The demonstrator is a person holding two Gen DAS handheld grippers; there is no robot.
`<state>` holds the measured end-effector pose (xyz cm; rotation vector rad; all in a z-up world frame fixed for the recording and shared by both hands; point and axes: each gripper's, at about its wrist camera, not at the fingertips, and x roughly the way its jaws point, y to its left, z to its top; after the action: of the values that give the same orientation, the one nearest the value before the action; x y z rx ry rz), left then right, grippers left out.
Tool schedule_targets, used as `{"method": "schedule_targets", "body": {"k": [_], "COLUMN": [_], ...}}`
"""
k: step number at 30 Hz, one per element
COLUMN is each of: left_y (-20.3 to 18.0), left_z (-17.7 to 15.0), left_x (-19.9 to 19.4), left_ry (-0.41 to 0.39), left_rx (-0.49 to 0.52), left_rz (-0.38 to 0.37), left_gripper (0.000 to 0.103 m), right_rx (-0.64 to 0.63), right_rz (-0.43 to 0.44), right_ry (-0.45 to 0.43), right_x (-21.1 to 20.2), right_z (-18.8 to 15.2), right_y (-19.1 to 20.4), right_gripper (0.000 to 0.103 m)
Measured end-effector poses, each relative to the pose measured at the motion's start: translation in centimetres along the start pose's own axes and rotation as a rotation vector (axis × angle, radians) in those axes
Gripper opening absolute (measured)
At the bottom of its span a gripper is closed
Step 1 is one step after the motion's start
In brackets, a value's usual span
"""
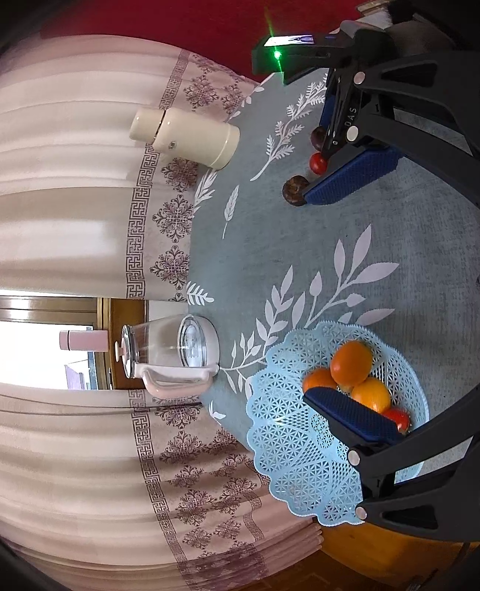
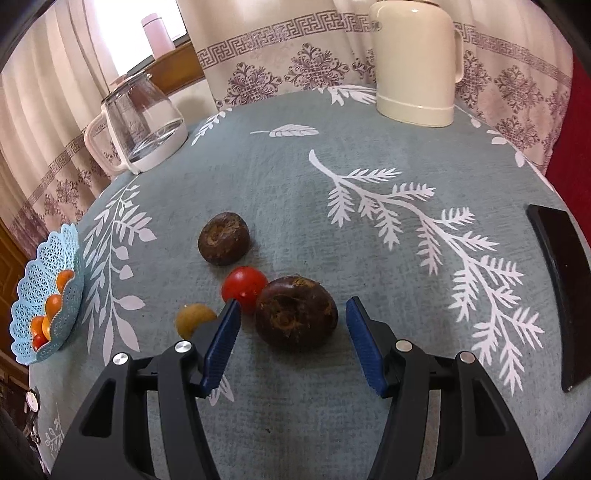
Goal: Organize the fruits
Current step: 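Close the right tool on the dark brown round fruit, then move the left tool to a red cherry tomato and close on it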
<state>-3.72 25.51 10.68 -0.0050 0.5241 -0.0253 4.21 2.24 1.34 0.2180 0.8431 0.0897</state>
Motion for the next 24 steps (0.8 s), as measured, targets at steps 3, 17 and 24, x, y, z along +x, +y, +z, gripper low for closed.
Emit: {"method": "schedule_targets", "body": {"k": [3, 17, 24], "left_y": [-0.5, -3.2, -5.7], "left_z": [0.0, -0.6, -1.0], "left_x": [0.5, 3.4, 5.6], "left_ry": [0.011, 0.083, 0.131], "left_rx": [0.006, 0.043, 0.091], "left_rz": [-0.004, -0.016, -0.052], "left_gripper": [0.100, 0.100, 0.100], "right_rx": [-0.026, 0.013, 0.069], "right_rz": [0.002, -0.004, -0.024], "right_ry": [0.006, -0.011, -0.027], "right_x": [0.1, -1.1, -1.8], "right_z": [0.1, -0.1, -0.4], "right_y": [0.3, -2.5, -5.3], "right_gripper": [0.057, 0.044, 0.044]}}
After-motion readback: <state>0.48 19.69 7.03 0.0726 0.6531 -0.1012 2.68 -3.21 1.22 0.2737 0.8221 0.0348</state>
